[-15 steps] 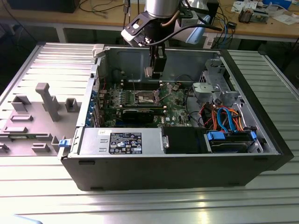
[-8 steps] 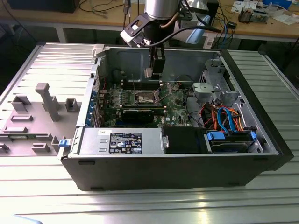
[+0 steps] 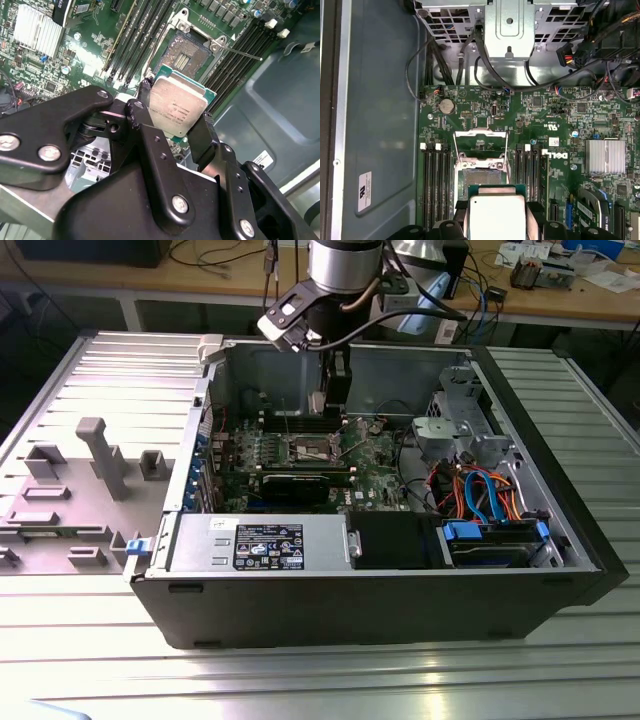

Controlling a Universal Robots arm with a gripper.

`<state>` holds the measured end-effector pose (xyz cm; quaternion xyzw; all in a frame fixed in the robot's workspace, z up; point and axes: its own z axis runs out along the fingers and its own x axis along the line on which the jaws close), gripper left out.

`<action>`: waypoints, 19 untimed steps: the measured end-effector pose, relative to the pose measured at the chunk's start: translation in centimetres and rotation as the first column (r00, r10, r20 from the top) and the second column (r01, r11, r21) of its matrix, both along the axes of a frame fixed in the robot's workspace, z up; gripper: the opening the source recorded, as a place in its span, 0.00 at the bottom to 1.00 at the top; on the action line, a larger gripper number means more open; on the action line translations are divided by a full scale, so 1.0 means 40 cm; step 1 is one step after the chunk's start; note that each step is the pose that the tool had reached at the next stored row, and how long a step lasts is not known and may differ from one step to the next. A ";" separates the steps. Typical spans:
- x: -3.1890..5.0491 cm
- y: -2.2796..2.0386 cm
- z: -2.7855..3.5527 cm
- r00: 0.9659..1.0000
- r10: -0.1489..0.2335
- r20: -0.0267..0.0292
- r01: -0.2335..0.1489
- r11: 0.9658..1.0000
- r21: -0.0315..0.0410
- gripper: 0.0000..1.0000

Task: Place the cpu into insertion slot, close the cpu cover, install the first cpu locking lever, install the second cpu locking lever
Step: 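Place the cpu into insertion slot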

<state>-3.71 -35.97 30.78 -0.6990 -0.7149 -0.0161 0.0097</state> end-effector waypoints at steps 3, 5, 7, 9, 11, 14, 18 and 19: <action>0.000 0.000 -0.001 1.000 0.000 0.000 0.000 1.000 0.000 0.55; 0.000 0.000 -0.001 1.000 0.000 0.000 0.000 1.000 0.000 0.55; 0.000 0.000 -0.001 1.000 0.000 0.000 0.000 1.000 0.000 0.55; 0.000 0.000 -0.001 1.000 0.000 0.000 0.000 1.000 0.000 0.55; 0.000 0.000 -0.001 1.000 0.000 0.000 0.000 1.000 0.000 0.55; 0.000 0.000 -0.001 1.000 0.000 0.000 0.000 1.000 0.000 0.55; 0.001 0.003 -0.052 1.000 0.000 0.000 0.000 1.000 0.000 0.55; 0.001 0.003 -0.054 1.000 0.000 0.000 0.000 1.000 0.000 0.55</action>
